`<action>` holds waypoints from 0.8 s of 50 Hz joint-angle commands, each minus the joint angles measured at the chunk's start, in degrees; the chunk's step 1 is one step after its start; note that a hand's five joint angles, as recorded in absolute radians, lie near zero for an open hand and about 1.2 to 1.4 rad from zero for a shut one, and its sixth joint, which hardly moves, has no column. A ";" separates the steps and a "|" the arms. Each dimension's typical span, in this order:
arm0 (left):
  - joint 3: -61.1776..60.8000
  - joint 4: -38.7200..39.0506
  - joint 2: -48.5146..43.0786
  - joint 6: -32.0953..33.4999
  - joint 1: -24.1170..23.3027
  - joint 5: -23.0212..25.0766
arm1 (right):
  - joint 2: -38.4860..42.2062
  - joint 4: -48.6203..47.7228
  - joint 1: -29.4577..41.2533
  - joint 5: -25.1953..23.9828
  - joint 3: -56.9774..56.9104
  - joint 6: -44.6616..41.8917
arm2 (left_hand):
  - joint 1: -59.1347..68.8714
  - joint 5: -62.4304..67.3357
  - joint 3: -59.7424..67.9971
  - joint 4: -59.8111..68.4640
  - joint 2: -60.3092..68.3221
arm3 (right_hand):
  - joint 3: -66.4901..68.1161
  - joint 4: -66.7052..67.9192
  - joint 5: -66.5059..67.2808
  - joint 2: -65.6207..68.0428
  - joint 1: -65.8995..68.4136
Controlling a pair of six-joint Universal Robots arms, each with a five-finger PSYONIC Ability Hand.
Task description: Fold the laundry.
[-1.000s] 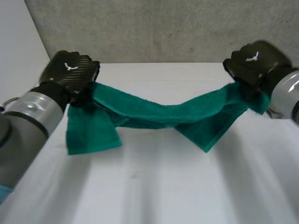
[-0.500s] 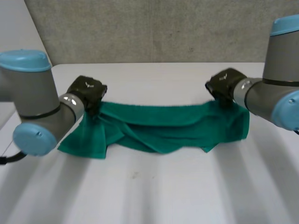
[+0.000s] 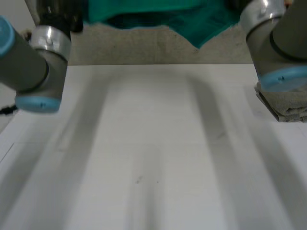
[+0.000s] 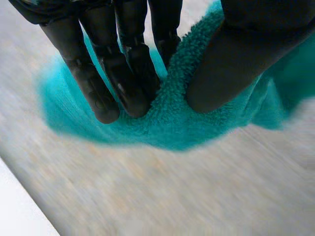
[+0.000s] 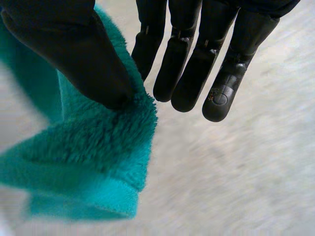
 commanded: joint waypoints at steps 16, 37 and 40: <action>-30.20 -6.40 -3.63 0.80 0.37 7.47 | -0.41 11.38 -0.34 -4.36 38.53 -8.18 | -27.38 -29.21 -31.33 -31.88 -31.57 | 12.18 11.75 13.13 12.85 23.68; -47.95 -11.59 19.14 0.00 12.31 10.10 | -9.02 11.38 -7.02 -6.72 44.59 -0.79 | -38.13 -39.97 -42.08 -42.63 -42.32 | 12.18 11.75 13.13 12.85 23.68; -47.95 -11.59 17.22 0.18 15.29 14.74 | -9.20 11.55 -8.33 -7.95 44.59 -0.88 | -49.88 -51.71 -53.83 -54.38 -54.06 | 12.18 11.75 13.13 12.85 23.68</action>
